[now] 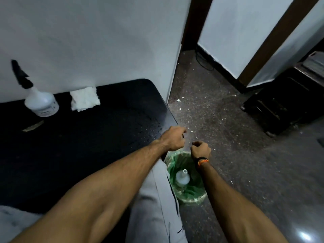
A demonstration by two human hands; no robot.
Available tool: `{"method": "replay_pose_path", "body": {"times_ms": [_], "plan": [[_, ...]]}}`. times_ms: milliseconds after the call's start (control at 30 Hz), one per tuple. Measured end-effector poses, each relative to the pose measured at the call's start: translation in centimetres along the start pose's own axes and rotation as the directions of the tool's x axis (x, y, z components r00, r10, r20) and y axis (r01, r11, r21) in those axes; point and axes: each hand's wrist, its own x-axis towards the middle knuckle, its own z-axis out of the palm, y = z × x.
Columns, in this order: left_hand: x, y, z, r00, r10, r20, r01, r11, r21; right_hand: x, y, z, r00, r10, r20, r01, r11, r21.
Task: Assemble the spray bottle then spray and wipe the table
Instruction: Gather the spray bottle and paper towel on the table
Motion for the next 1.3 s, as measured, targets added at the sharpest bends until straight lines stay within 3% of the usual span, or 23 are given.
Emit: {"method": "replay_pose_path", "body": {"times_ms": [333, 467, 633, 1000, 1100, 1200, 1300], "plan": [[-6.8, -10.3, -9.8, 0.933, -0.211, -0.292, 0.202, 0.978, -0.061, -4.2, -12.8, 4.5, 0.952, -0.304, 0.041, 0.305, 0.952, -0.006], [-9.9, -14.9, -12.3, 0.89, -0.29, -0.353, 0.273, 0.957, -0.099, -6.6, -18.5, 7.9, 0.853, -0.506, 0.132, 0.515, 0.856, -0.05], [-13.9, -20.2, -14.5, 0.835, -0.387, -0.392, 0.361, 0.922, -0.141, -10.0, -24.2, 12.9, 0.68, -0.691, 0.244, 0.725, 0.684, -0.079], [-18.3, -29.4, -18.5, 0.718, -0.503, -0.481, 0.474, 0.86, -0.19, -13.2, -31.0, 21.8, 0.545, -0.728, 0.415, 0.822, 0.562, -0.092], [-18.6, -31.2, -19.3, 0.619, -0.549, -0.561, 0.524, 0.821, -0.226, -13.3, -31.4, 23.7, 0.528, -0.725, 0.443, 0.832, 0.545, -0.102], [-18.4, -32.6, -20.3, 0.442, -0.628, -0.64, 0.628, 0.726, -0.279, -13.2, -32.0, 25.5, 0.517, -0.727, 0.453, 0.841, 0.53, -0.109], [-17.9, -33.6, -21.3, 0.291, -0.695, -0.658, 0.637, 0.654, -0.409, -13.2, -32.4, 26.9, 0.486, -0.738, 0.468, 0.863, 0.489, -0.125]]}}
